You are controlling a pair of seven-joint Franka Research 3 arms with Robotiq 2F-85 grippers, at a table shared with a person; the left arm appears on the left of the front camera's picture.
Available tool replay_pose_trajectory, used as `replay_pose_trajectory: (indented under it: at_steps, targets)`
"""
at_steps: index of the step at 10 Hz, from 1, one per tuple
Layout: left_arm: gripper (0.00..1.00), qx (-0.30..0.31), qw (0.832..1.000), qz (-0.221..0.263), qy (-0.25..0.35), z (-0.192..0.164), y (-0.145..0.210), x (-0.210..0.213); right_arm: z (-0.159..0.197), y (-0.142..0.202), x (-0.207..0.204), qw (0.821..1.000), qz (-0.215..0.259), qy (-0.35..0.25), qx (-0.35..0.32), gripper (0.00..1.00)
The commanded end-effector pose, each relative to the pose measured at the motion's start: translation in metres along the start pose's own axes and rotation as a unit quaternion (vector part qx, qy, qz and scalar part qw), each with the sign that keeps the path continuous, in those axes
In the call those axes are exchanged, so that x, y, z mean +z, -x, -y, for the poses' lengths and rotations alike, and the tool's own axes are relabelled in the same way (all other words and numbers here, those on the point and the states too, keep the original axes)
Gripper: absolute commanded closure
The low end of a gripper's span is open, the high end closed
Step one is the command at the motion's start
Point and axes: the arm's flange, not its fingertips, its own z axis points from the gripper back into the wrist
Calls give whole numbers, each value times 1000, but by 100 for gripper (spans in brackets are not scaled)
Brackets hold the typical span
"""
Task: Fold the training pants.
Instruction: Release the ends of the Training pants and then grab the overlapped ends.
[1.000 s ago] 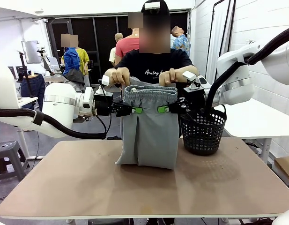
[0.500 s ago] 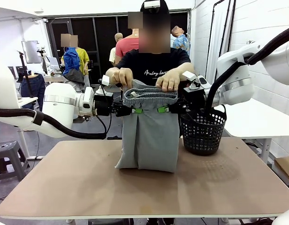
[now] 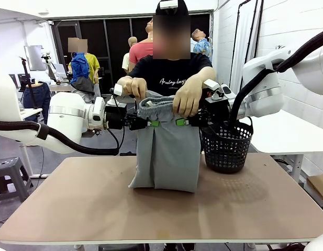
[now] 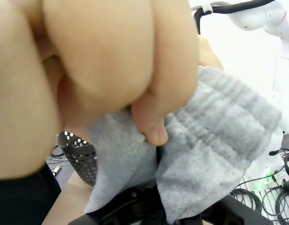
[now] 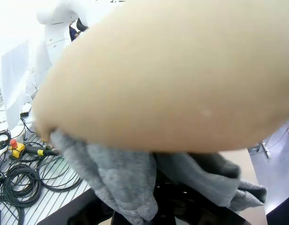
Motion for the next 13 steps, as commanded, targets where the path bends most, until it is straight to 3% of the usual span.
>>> replay_pose_trajectory:
  at_steps: [1,13]
  targets:
    - [100,1,1000,9,-5,0,-4,-1,-2,1,0,1000,16,0,4,100]
    - [100,1,1000,9,-5,0,-4,-1,-2,1,0,1000,16,0,4,100]
